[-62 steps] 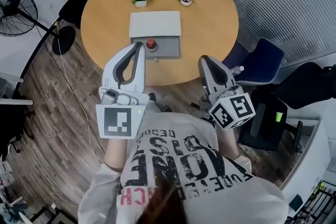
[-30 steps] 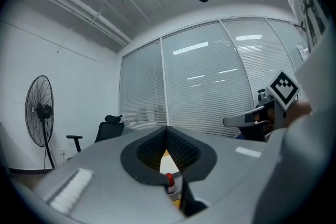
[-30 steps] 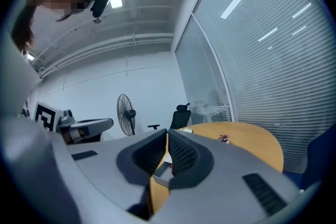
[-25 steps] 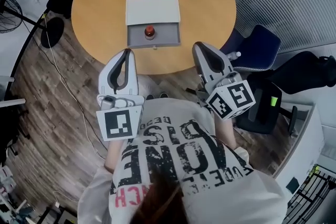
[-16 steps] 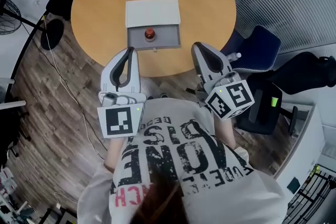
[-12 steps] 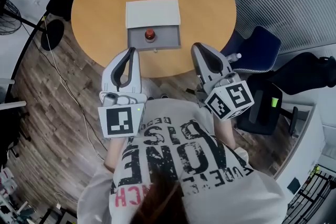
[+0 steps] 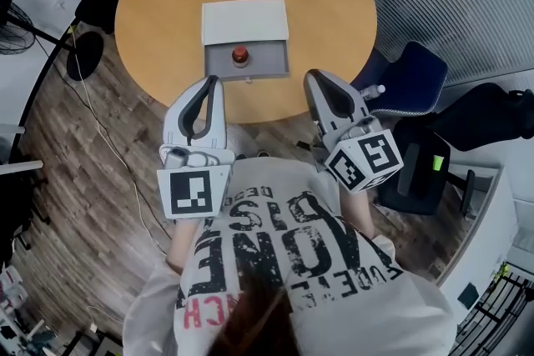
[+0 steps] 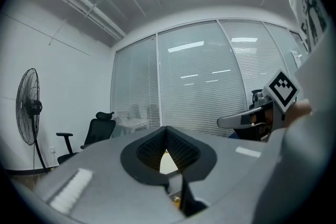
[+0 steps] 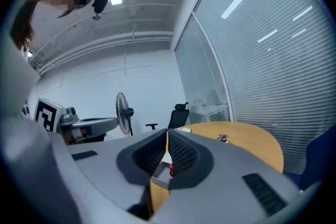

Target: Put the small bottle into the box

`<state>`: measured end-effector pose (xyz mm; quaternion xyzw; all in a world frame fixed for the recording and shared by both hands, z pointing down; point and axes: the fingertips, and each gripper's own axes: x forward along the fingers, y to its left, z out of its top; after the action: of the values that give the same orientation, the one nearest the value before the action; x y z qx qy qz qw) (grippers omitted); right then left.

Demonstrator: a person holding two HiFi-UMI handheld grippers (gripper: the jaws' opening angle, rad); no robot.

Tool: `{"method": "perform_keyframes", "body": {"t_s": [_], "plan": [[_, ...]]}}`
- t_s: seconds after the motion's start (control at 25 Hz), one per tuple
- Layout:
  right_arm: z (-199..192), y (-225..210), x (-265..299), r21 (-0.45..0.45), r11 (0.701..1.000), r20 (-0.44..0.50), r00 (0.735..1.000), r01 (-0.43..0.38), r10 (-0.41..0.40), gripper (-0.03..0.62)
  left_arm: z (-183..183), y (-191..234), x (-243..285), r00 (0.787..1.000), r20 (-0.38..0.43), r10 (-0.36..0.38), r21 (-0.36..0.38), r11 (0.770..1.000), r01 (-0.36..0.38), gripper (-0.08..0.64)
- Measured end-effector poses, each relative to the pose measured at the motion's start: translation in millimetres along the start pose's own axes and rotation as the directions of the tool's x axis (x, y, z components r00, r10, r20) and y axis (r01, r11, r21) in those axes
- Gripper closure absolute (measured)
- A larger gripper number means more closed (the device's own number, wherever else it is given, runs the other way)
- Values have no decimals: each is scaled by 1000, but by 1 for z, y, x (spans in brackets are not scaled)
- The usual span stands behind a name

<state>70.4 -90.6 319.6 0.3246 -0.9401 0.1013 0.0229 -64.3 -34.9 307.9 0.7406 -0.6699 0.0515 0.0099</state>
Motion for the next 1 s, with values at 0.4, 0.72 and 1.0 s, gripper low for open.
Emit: {"method": "perform_keyframes", "body": {"t_s": [0.4,0.72,1.0], "plan": [[-4,1,-1,8,1000,5,1000,9,-9,574,-1,1,-2,1000,0,-6,6,1000,6,549],[-2,4,1,0,1000,-1,1000,6,-6,574,-1,2,-1,1000,1,-13,9,1000,13,549],[-7,0,1,2,1000,-11,1000,18,-18,574,-2,2,1,1000,-1,-18,6,1000,18,549]]}}
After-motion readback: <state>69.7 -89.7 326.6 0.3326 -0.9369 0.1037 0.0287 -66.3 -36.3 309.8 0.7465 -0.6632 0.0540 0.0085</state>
